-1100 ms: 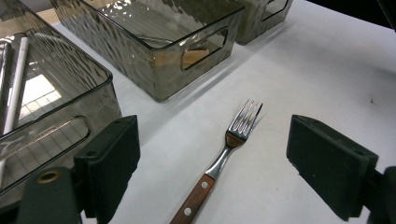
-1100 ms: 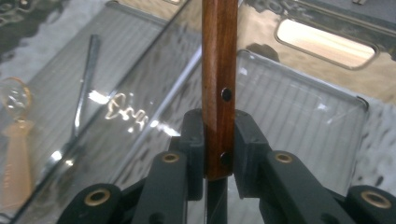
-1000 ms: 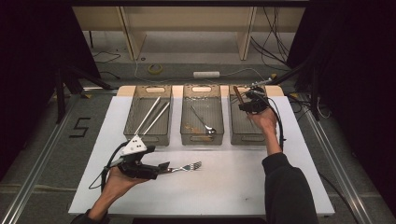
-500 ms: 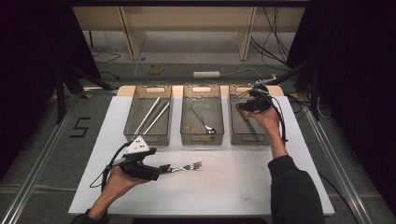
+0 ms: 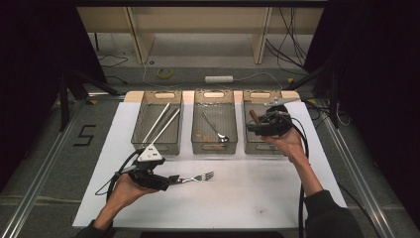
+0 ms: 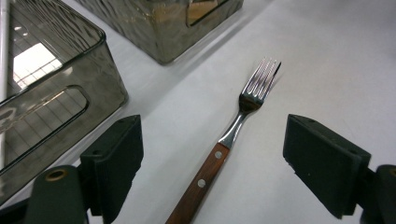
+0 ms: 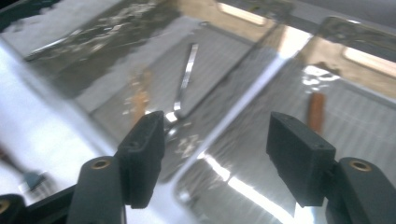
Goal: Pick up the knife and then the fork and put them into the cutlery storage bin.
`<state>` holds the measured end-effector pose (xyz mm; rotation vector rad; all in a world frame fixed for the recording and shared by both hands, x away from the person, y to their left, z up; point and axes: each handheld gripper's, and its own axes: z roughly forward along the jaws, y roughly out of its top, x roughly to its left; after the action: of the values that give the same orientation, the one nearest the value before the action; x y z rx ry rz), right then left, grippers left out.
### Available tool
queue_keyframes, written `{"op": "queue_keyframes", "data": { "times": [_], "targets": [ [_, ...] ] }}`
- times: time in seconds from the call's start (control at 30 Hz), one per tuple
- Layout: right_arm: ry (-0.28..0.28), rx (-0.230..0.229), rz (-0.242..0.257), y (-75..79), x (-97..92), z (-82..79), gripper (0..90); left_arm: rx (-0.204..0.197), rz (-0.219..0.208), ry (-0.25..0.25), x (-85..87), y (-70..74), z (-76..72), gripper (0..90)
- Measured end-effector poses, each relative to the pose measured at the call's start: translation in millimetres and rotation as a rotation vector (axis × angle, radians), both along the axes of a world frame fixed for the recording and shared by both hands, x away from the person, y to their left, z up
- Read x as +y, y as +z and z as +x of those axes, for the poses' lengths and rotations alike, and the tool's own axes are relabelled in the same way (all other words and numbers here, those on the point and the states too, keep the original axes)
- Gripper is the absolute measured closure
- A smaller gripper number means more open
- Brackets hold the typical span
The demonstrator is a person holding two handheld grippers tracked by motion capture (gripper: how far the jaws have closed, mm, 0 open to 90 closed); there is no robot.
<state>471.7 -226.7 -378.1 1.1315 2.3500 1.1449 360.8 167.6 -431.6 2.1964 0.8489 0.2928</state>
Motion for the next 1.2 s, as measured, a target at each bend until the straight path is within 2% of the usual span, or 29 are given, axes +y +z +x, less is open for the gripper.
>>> {"op": "queue_keyframes", "data": {
  "times": [0.07, 0.2, 0.27, 0.37, 0.43, 0.57, 0.7, 0.83, 0.97, 1.07, 1.13, 1.2],
  "targets": [
    [0.020, -0.012, 0.008, 0.2, 1.6, -11.0, 37.1, 0.023, 0.026, -0.010, -1.6, -0.8, 1.8, 20.2],
    [0.074, -0.025, 0.019, -0.4, 4.5, -35.5, 35.8, 0.029, 0.079, -0.016, -4.7, -1.4, 4.5, 21.8],
    [0.094, -0.035, 0.033, -2.1, 5.1, -47.9, 35.5, 0.015, 0.103, -0.012, -4.4, -1.2, 5.3, 23.7],
    [0.109, -0.055, 0.049, -7.5, 5.3, -62.0, 35.1, 0.040, 0.106, -0.015, -3.4, -3.0, 8.9, 25.0],
    [0.111, -0.056, 0.063, -13.1, 5.1, -68.5, 34.4, 0.049, 0.131, -0.013, -4.7, -4.4, 9.7, 25.7],
    [0.108, -0.055, 0.094, -22.2, 2.3, -78.5, 33.8, 0.078, 0.178, -0.031, -7.2, -7.2, 12.1, 26.6],
    [0.116, -0.057, 0.116, -28.2, -0.8, -86.3, 33.1, 0.129, 0.213, -0.043, -9.1, -11.5, 15.5, 27.1],
    [0.130, -0.048, 0.125, -33.6, -0.1, -94.2, 30.8, 0.158, 0.235, -0.041, -10.8, -13.2, 18.0, 29.5],
    [0.137, -0.060, 0.149, -35.1, 1.4, -101.6, 30.3, 0.175, 0.277, -0.047, -12.9, -14.6, 19.8, 31.3],
    [0.144, -0.064, 0.150, -36.9, 1.9, -106.2, 30.3, 0.192, 0.271, -0.040, -14.8, -16.5, 19.8, 34.3],
    [0.147, -0.059, 0.149, -39.5, 1.9, -107.8, 30.3, 0.196, 0.294, -0.050, -15.2, -17.6, 19.6, 36.0],
    [0.146, -0.054, 0.141, -41.5, 1.9, -109.3, 30.3, 0.197, 0.299, -0.051, -15.2, -18.6, 20.0, 37.5]
  ]
}}
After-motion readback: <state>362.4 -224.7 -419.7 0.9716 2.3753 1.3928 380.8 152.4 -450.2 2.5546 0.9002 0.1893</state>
